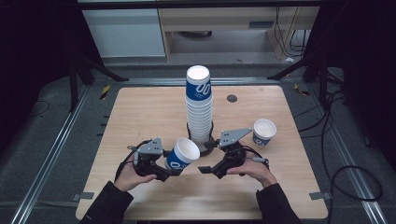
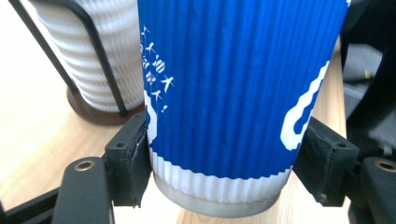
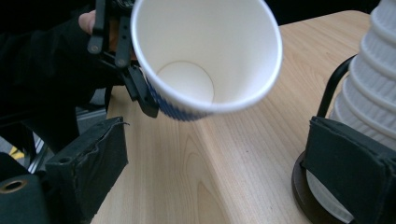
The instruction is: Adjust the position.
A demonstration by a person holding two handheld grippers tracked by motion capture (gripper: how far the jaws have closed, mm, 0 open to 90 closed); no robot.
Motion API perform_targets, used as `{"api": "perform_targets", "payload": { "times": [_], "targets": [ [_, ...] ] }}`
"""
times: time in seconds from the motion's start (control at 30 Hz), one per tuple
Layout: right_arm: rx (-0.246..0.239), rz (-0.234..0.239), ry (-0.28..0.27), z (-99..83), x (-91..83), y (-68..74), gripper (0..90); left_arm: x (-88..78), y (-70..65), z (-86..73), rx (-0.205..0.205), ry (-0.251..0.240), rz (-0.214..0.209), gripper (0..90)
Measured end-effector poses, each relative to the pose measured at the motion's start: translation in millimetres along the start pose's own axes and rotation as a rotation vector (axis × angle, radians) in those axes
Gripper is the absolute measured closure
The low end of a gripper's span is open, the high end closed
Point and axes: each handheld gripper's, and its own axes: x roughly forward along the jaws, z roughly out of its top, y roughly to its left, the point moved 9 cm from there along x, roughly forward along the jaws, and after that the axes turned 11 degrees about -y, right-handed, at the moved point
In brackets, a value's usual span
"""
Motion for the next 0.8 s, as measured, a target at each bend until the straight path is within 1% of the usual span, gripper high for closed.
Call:
{"api": "perform_targets", "payload": {
  "times": [0.1,0.13,0.2,0.3,0.4,0.57,0.7,0.8],
  "targets": [
    [0.012,-0.004,-0.021,2.5,-0.2,-1.1,6.6,-1.7,-1.7,7.7,0.001,-0.053,0.007,27.9],
    [0.015,-0.002,-0.028,3.3,0.0,-0.7,7.0,-1.2,-2.9,9.4,0.001,-0.065,0.008,27.9],
    [0.03,0.015,-0.045,5.2,0.7,1.4,7.5,0.5,-5.9,11.3,0.008,-0.072,0.006,27.9],
    [0.036,0.035,-0.07,9.3,1.9,6.0,8.4,4.6,-11.0,11.6,0.013,-0.07,-0.006,27.9],
    [0.04,0.049,-0.079,11.1,4.2,9.0,8.7,10.3,-16.0,10.2,0.019,-0.06,-0.016,27.9],
    [0.06,0.062,-0.079,9.5,8.4,11.2,9.9,18.2,-21.9,7.9,0.02,-0.045,-0.022,27.9],
    [0.062,0.072,-0.058,4.4,15.8,13.8,10.1,23.1,-26.1,6.1,0.03,-0.032,-0.028,27.9],
    [0.07,0.08,-0.057,2.5,19.7,15.2,11.2,25.8,-28.6,4.8,0.032,-0.024,-0.031,27.9]
  ]
}}
